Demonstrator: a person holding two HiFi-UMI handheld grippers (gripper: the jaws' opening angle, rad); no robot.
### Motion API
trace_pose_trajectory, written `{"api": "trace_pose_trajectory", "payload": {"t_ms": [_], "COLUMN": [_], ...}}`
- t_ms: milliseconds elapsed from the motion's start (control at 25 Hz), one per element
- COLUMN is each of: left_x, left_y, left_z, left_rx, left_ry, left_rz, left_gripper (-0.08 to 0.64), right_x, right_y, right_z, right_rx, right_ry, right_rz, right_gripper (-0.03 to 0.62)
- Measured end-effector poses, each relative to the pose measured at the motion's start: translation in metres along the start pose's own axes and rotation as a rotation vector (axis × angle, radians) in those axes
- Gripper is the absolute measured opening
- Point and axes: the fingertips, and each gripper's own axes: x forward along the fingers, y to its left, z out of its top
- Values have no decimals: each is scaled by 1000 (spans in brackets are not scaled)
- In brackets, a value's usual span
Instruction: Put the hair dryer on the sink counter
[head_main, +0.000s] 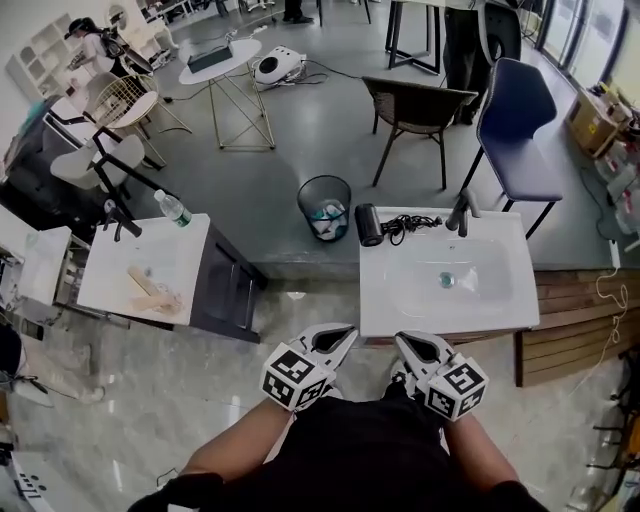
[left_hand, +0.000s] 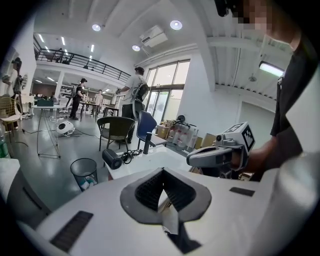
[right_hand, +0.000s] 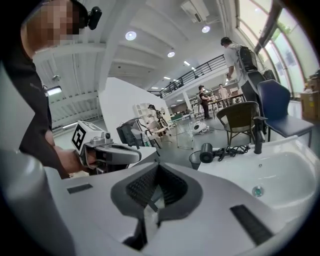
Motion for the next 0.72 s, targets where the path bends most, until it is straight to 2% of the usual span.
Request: {"api": "trace_pose_trajectory", "payload": {"t_ms": [400, 720], "left_x": [-20, -20], "left_y": [-11, -11], "left_z": [-14, -10], "left_rx": [65, 64], "left_ry": [39, 32], "left_rz": [-144, -100], "left_gripper": [0, 0], "right_x": [-7, -13], "right_y": [30, 27], "right_z": [-25, -18], "right_rx": [105, 55], "right_ry": [-20, -12], "right_rz": [-167, -153], "right_gripper": [3, 3]}}
